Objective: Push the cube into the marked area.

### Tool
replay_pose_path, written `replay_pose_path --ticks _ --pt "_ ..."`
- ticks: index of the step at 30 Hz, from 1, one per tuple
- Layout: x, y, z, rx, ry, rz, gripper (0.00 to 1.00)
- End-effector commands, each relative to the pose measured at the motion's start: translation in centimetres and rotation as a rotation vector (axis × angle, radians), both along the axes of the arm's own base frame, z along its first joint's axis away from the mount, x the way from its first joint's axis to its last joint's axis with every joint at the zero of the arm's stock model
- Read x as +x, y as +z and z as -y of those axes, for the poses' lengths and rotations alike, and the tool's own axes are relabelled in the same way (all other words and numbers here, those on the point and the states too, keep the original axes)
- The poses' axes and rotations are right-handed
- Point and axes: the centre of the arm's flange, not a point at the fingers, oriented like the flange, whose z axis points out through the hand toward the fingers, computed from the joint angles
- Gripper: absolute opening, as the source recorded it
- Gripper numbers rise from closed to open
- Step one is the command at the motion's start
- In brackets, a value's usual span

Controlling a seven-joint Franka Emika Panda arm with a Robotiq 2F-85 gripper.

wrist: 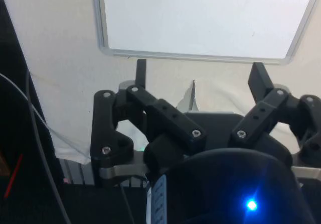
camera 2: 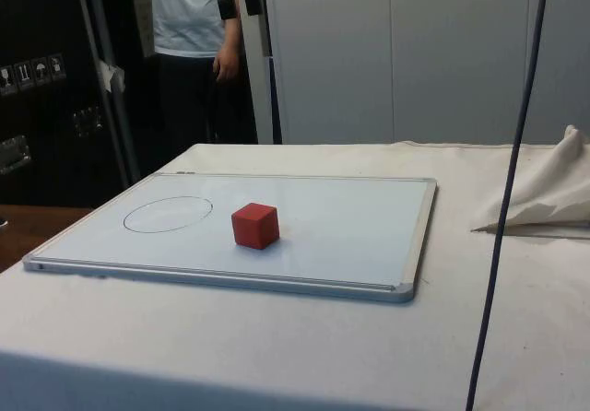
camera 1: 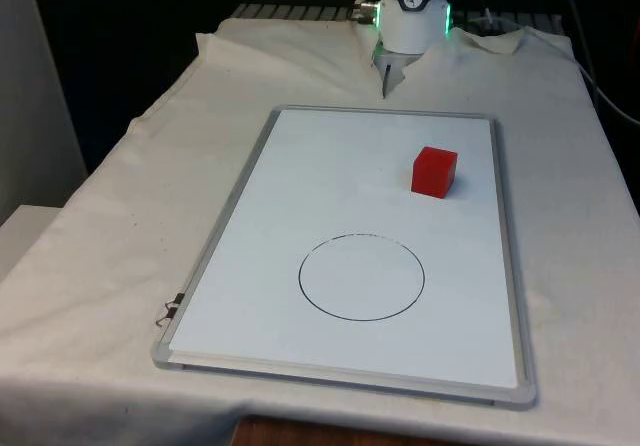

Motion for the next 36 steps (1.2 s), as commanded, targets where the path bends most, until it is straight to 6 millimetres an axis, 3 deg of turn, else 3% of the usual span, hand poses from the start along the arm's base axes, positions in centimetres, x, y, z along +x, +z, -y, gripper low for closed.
replay_pose_path --ticks 1,3,4,9,10,15,19,21,28,36 --pt "-0.2 0.1 0.0 -0.003 -0.008 0.005 0.99" --pt "-0.2 0.1 0.0 -0.004 -0.009 0.005 0.95" --pt "-0.3 0.1 0.0 -0.004 -0.012 0.005 0.86" --pt "-0.3 0.1 0.0 -0.004 -0.016 0.004 0.60" --pt "-0.3 0.1 0.0 -0.004 -0.016 0.005 0.50" --pt "-0.4 0.1 0.0 -0.004 -0.017 0.004 0.30" --pt "-0.2 0.0 0.0 -0.001 -0.016 -0.002 0.04" --pt "-0.3 0.2 0.0 -0.005 -0.034 0.009 0.00" --pt "-0.2 -0.3 -0.4 -0.005 -0.059 -0.003 0.00" --pt "-0.7 -2.5 -1.6 0.000 -0.112 0.026 0.00"
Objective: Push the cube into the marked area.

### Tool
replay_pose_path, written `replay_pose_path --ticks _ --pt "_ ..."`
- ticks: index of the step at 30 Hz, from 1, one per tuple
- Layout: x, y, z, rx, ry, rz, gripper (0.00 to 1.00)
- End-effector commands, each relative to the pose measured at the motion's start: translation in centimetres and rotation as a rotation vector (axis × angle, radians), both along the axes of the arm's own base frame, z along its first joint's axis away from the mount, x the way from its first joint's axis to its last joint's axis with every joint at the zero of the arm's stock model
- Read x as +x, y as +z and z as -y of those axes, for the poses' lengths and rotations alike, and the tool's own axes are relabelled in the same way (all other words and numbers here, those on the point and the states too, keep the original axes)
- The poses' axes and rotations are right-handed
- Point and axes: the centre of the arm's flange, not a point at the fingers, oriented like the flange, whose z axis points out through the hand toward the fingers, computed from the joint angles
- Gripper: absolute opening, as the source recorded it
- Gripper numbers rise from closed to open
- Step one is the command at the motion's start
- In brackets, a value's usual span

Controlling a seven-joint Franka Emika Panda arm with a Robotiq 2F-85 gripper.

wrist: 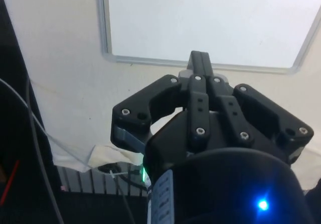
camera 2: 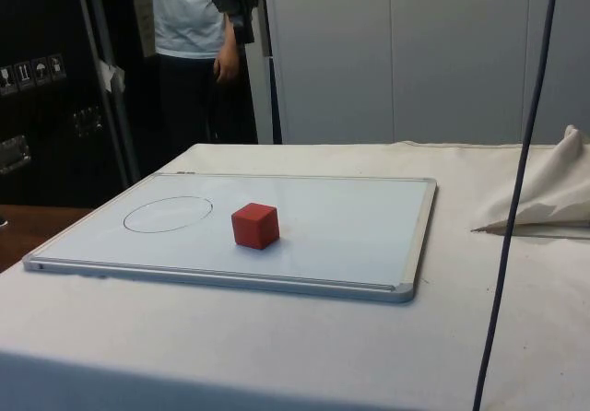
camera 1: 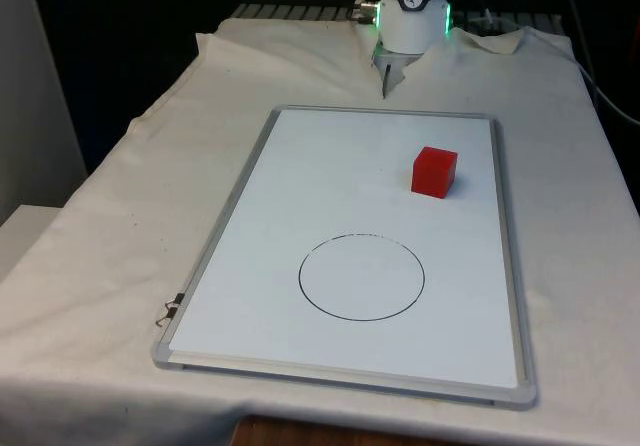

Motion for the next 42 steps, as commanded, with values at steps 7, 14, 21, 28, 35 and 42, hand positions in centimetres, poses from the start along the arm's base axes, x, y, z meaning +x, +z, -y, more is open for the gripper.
replay_pose_path --ticks 7,14,21,28,35,42 --pt "-1.0 -2.3 -1.4 0.003 -0.034 0.021 0.00" --pt "-2.1 -4.3 -2.5 0.001 -0.049 0.025 0.00" --pt "-3.3 -6.5 -3.7 0.000 -0.068 0.030 0.00" --pt "-4.5 -8.8 -5.0 0.000 -0.086 0.035 0.00" --pt "-5.7 -10.9 -6.5 0.004 -0.102 0.040 0.00" --pt "-6.1 -13.7 -8.8 0.016 -0.104 0.043 0.00"
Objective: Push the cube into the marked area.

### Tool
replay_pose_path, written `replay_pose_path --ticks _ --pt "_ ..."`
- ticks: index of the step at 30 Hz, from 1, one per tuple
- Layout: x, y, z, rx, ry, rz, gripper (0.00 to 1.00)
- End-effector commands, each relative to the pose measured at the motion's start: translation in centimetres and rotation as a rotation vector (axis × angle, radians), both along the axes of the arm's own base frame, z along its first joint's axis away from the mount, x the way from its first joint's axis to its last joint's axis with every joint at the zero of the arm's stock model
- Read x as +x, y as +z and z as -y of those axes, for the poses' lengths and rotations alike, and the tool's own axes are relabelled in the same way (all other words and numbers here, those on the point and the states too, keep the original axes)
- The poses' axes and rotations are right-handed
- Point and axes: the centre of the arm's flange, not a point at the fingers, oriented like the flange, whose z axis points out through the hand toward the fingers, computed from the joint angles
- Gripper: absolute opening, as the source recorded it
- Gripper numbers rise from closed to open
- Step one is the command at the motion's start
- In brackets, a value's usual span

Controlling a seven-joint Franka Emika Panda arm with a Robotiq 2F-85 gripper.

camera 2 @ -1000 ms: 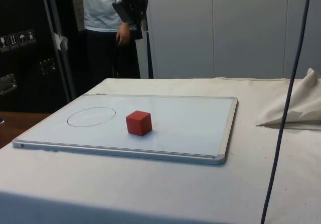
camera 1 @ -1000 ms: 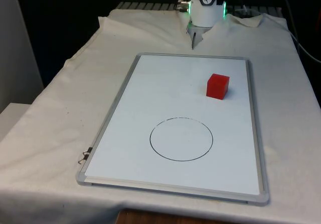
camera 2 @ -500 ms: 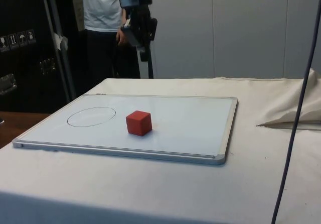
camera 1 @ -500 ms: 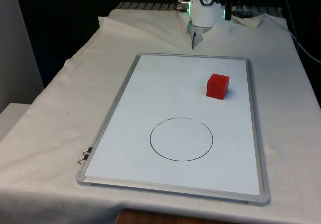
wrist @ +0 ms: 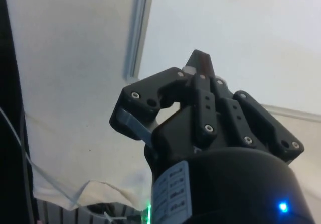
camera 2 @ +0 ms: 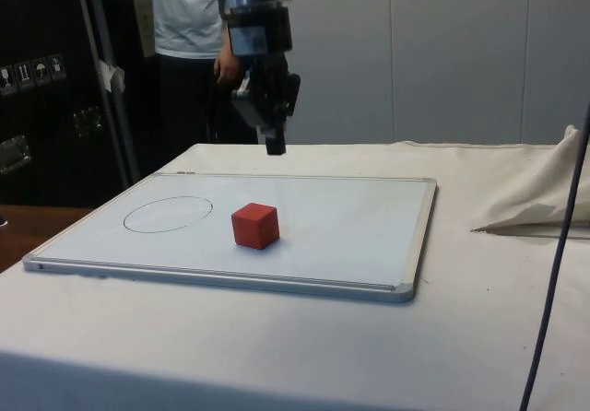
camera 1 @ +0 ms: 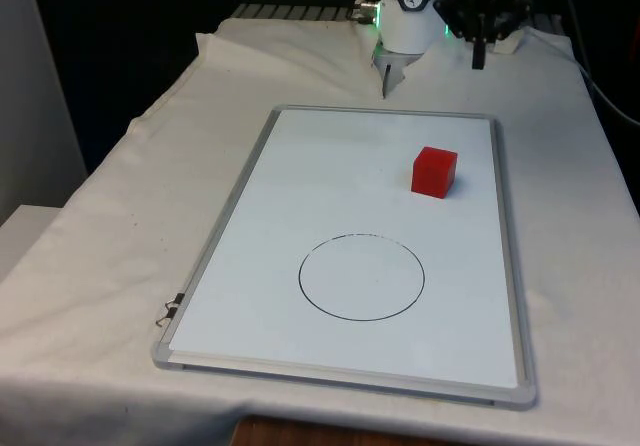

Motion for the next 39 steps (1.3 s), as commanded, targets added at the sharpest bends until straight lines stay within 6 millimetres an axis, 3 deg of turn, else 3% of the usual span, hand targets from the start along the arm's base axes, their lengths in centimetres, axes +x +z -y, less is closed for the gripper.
replay_pose_path --ticks 1,10,17,18,19,26,27,33,39 --pt "0.0 -0.3 -0.3 0.003 0.001 0.000 0.00" --pt "1.1 -4.2 -3.4 0.028 0.005 -0.003 0.00" --pt "1.0 -6.8 -3.3 0.029 0.001 -0.012 0.00" --pt "1.0 -6.4 -3.2 0.023 0.005 -0.020 0.00" --pt "0.8 -7.6 -2.9 0.030 0.000 -0.015 0.00" --pt "0.4 -10.4 -0.6 0.033 -0.005 -0.016 0.00" --pt "0.3 -10.0 -0.7 0.018 -0.004 -0.023 0.00" --pt "0.4 -12.1 0.9 0.041 -0.004 -0.010 0.00" --pt "0.9 -12.8 0.9 0.049 -0.004 0.007 0.00"
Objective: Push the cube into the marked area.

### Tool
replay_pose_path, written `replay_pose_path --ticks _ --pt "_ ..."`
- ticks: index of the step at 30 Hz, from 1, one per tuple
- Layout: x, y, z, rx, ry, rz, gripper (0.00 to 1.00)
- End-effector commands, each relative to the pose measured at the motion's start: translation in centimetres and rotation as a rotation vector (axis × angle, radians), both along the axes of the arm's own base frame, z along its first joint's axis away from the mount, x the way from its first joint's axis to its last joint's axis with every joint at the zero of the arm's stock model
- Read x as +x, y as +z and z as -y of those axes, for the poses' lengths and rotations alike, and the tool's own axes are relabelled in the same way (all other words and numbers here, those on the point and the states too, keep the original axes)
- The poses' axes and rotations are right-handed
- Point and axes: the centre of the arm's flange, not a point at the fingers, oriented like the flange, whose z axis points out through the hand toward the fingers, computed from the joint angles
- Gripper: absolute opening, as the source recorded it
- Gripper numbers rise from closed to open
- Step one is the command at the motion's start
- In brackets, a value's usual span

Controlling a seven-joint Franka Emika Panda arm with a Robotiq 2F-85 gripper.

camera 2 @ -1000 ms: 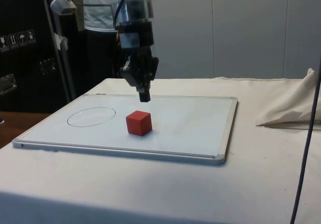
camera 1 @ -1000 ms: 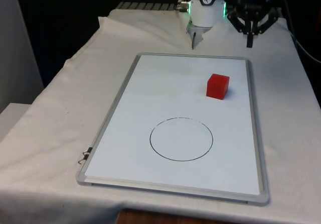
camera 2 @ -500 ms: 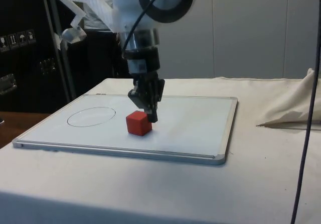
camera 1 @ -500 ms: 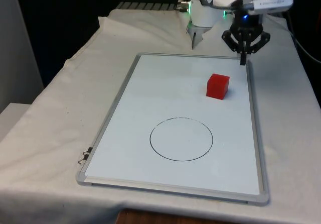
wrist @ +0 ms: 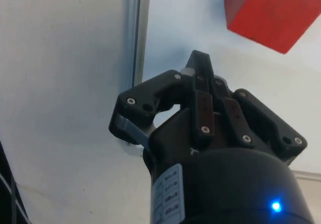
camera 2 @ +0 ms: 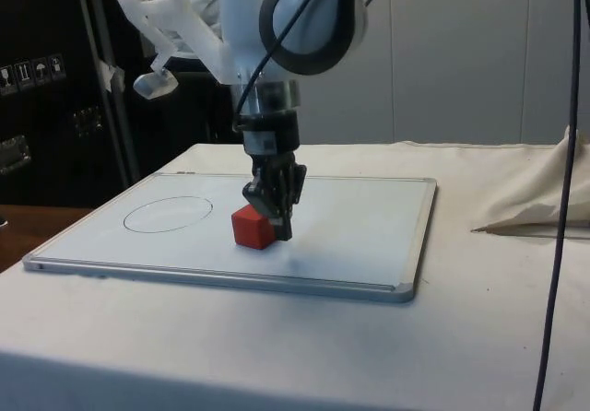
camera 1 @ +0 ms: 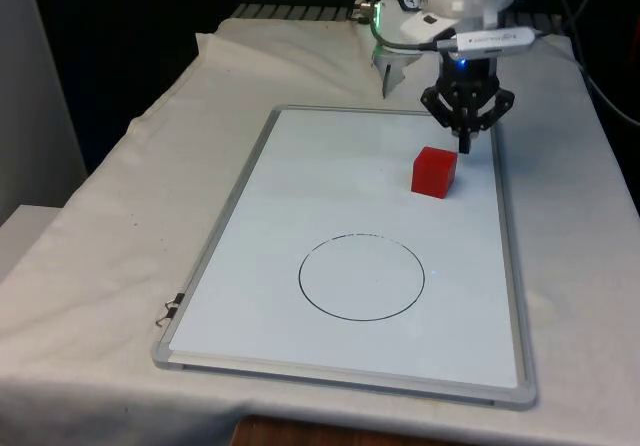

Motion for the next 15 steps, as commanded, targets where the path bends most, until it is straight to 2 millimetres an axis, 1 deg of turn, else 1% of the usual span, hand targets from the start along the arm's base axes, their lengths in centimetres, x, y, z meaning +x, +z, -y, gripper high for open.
replay_pose_path --ticks 1,9,12,13,15 --pt "0.3 -0.1 -0.1 0.012 -0.002 0.008 0.00" --pt "1.2 -0.8 0.0 0.007 -0.002 0.007 0.00" --pt "1.2 -1.1 0.3 0.001 -0.003 0.003 0.00" --pt "1.2 -1.0 0.2 0.001 -0.003 -0.002 0.00" --pt "1.1 -1.1 0.7 -0.001 -0.004 0.000 0.00"
